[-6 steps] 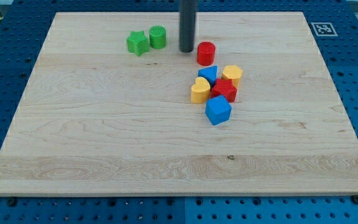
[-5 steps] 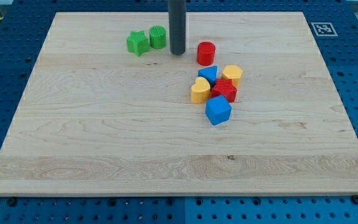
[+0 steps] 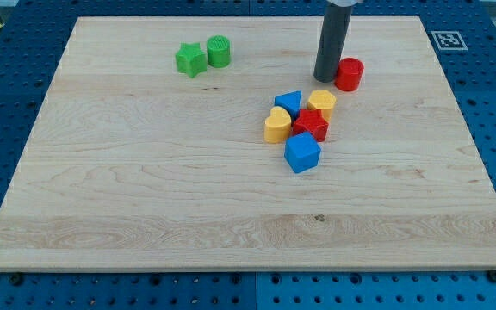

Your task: Move the red circle close to the yellow hexagon

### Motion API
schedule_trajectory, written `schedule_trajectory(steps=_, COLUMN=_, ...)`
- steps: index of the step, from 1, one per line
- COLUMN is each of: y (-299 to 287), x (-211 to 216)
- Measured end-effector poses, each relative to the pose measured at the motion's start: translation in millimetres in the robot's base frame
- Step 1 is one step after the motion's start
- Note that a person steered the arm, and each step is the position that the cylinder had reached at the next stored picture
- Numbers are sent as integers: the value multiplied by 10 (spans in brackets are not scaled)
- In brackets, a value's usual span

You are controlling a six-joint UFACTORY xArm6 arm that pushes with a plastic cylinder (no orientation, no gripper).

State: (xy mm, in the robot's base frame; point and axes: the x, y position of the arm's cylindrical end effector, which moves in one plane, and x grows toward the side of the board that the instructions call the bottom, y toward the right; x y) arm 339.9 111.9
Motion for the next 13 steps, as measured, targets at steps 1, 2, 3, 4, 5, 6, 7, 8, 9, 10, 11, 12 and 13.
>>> schedule_trajectory(steps=1, y=0, x=16)
schedule_trajectory(steps=2, y=4, x=55)
schedule_trajectory(steps=3, y=4, x=55)
schedule_trajectory(steps=4, y=42, x=-6)
schedule_trajectory(steps=5, y=98, x=-380)
schedule_trajectory(steps=6, y=295, x=-197)
schedule_trajectory(steps=7, y=444, x=144)
schedule_trajectory(steps=8, y=553, x=195)
schedule_trajectory(steps=9, y=817, x=123)
schedule_trajectory(steps=10, y=945, x=391)
schedule_trajectory(steps=11, y=945, x=444)
schedule_trajectory(steps=12, y=945, x=444)
schedule_trajectory(steps=13, y=945, x=481)
